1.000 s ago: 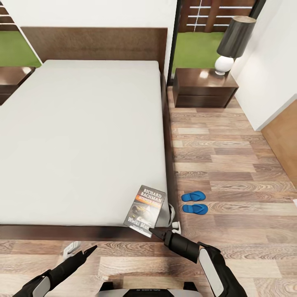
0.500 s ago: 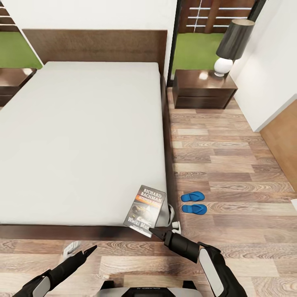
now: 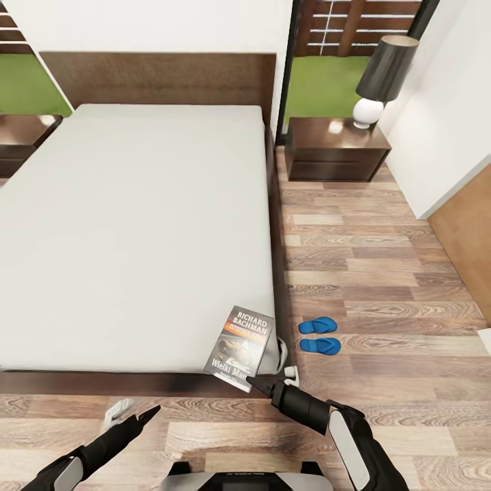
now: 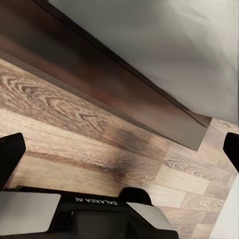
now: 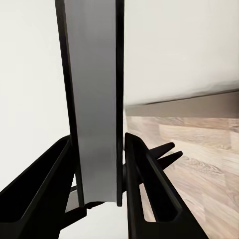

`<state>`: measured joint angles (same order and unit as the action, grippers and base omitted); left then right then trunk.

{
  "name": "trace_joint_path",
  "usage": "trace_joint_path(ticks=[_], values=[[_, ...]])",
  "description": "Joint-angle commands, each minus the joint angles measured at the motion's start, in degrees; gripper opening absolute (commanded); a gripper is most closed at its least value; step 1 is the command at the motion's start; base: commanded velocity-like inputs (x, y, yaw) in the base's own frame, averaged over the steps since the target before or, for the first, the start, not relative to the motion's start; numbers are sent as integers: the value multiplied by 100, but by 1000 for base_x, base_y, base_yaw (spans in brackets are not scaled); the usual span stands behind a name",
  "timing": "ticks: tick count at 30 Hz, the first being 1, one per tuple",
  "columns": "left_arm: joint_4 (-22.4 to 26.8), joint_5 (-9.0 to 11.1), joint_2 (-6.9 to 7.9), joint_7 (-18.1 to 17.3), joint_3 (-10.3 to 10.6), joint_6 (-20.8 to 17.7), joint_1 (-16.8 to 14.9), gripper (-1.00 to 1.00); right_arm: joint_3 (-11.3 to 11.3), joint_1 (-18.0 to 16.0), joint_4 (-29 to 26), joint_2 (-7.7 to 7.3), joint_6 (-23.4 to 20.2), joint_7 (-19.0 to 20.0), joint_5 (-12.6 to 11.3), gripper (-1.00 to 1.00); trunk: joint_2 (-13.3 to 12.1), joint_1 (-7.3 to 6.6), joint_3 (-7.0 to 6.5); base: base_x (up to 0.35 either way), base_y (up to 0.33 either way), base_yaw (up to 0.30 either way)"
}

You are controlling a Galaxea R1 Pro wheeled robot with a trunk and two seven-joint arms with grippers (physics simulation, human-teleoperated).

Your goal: In the bedroom, move the book from the bed onto either nightstand, and place the two sandals side by side next to the bed.

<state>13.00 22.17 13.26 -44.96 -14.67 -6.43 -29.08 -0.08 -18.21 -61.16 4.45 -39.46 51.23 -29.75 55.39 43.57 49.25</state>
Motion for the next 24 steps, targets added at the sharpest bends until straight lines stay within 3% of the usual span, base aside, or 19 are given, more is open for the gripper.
trace_joint_path(ticks=[1,4,24], values=[[0,51,1,-21,0,-60,-2,100,-1,-4,-1,1,-27,-8,-22,-100,-39,-22,-18,0,0,0],[-1,51,1,-20,-1,-60,-2,100,-1,-5,-1,2,-27,-8,-22,-100,-159,-88,-84,0,0,0],[-1,47,12,-25,-8,-51,-2,100,-3,-4,25,-1,111,-16,17,-100,-159,-88,-259,0,0,0]])
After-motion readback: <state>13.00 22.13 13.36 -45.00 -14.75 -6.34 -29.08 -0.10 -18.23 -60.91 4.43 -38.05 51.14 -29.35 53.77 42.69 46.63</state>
